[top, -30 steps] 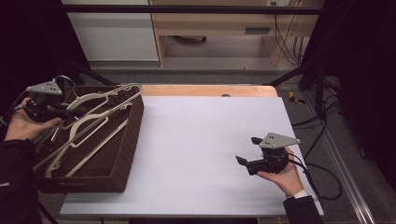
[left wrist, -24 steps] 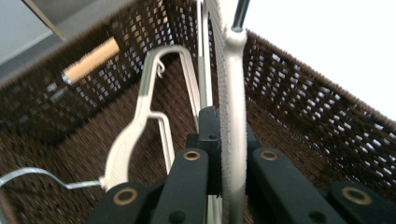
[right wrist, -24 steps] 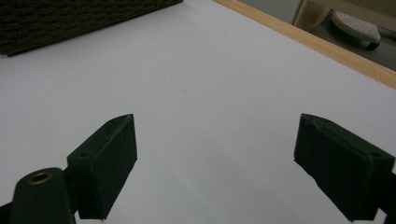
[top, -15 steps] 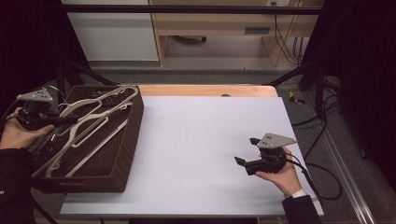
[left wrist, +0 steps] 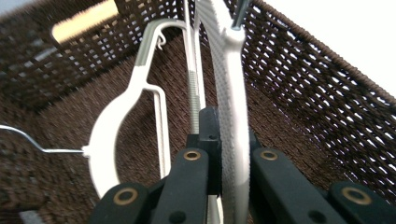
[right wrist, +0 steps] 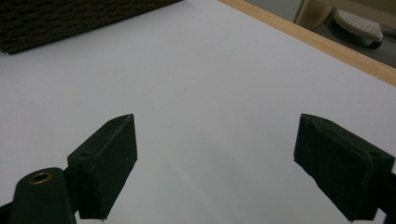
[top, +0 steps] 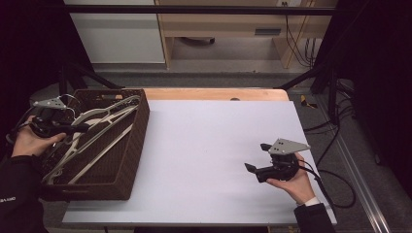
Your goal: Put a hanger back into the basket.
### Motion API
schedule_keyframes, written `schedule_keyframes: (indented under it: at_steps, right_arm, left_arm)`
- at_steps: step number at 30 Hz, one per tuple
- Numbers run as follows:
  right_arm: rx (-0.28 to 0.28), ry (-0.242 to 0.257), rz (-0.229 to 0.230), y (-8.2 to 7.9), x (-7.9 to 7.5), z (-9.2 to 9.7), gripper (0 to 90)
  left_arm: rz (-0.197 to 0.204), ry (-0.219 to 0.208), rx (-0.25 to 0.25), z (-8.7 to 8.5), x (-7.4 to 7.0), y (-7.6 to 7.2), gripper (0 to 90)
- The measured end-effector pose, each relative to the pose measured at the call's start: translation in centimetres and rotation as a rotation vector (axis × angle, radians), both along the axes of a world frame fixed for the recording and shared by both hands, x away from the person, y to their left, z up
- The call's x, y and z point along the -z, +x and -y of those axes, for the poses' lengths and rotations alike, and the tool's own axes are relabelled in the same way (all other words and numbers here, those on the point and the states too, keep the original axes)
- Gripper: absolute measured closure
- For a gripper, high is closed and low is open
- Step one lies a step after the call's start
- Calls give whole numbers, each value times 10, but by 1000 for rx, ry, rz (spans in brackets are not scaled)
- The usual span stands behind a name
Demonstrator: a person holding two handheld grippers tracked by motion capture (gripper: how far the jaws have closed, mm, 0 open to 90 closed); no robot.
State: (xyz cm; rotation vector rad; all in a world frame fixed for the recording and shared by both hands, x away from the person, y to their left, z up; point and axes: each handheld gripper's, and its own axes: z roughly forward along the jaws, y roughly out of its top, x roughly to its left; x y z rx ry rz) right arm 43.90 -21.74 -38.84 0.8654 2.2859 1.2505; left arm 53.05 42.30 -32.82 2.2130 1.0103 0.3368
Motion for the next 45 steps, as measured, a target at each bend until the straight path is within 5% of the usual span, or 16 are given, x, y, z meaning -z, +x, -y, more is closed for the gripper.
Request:
schedule_keyframes:
  at_steps: [5, 10, 12, 19, 20, 26, 30, 33, 34, 39, 43, 45]
  right_arm:
    - [1, 2, -2, 0, 0, 0, 137]
    - [2, 1, 2, -1, -1, 1, 137]
    - [1, 3, 5, -1, -1, 1, 137]
    - [-5, -2, 6, -1, -1, 1, 137]
    - [0, 0, 3, -1, -1, 0, 137]
    - [-2, 1, 5, -1, -1, 1, 137]
    - [-3, 0, 6, -1, -1, 1, 137]
    - [-1, 1, 7, -1, -1, 1, 137]
    - [0, 1, 7, -1, -1, 1, 137]
    - [-2, -1, 7, -1, -1, 1, 137]
    - [0, 2, 5, -1, -2, 1, 138]
    - [-1, 3, 7, -1, -2, 1, 138]
  left_arm:
    - [-12, -18, -15, 1, 9, 3, 872]
    - [-30, 101, -94, 10, 22, 12, 863]
    - [-44, 96, -149, 7, 23, 14, 857]
    - [-27, 148, -302, -9, 28, 13, 645]
    - [-36, 148, -316, -11, 29, 13, 578]
    - [-43, 142, -356, -23, 34, 6, 514]
    - [-16, 138, -387, -23, 32, 0, 553]
    - [2, 136, -406, -25, 30, -4, 731]
    - [0, 84, -422, -27, 28, -7, 809]
    - [-41, -3, -407, -28, 26, -9, 832]
    - [-97, -115, -401, -29, 27, -11, 845]
    - [-112, -104, -420, -28, 29, -10, 843]
